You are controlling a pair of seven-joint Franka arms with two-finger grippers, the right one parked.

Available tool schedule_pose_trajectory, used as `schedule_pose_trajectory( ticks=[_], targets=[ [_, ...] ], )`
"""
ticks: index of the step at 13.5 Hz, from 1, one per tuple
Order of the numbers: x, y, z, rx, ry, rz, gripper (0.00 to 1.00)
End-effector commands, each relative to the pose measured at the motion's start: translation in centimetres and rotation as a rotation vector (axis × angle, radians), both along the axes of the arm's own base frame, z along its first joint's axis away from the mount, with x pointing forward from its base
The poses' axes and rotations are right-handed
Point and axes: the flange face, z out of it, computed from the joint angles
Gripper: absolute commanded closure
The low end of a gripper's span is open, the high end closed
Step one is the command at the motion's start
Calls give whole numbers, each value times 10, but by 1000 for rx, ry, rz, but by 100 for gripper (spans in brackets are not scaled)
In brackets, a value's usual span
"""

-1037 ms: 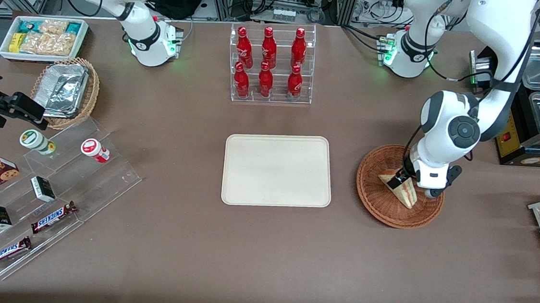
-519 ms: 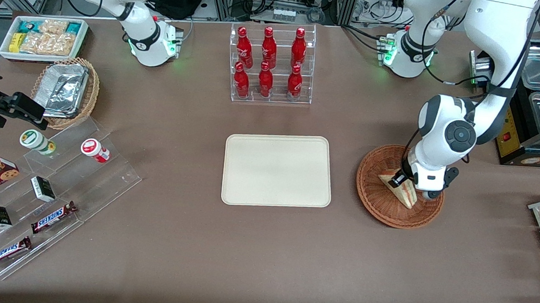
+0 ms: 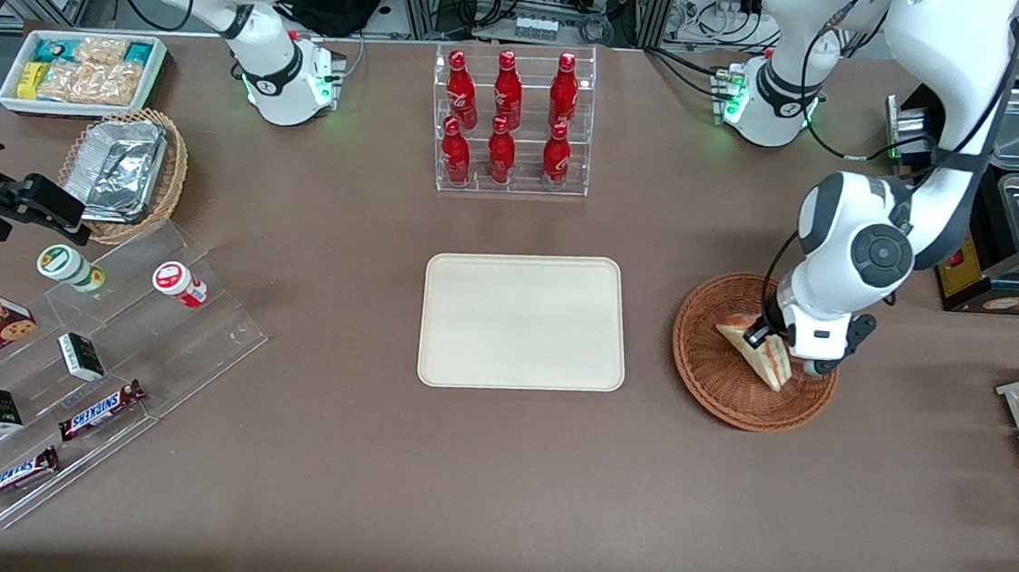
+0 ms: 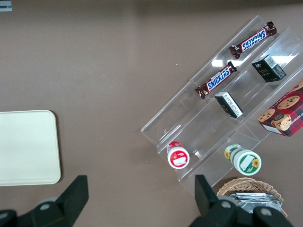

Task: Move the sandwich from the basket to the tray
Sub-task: 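Close the left gripper on the wrapped sandwich's edge, then lift the sandwich and carry it over the cream tray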

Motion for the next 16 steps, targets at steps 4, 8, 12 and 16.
schedule_pose_trajectory(
  ticks=[4, 8, 12, 16],
  targets=[
    [16, -55, 47, 6, 96, -252, 94],
    [16, -126, 31, 57, 98, -447, 95],
    [2, -203, 13, 6, 108, -489, 99],
    [-3, -286, 1, -63, 100, -500, 100]
  ],
)
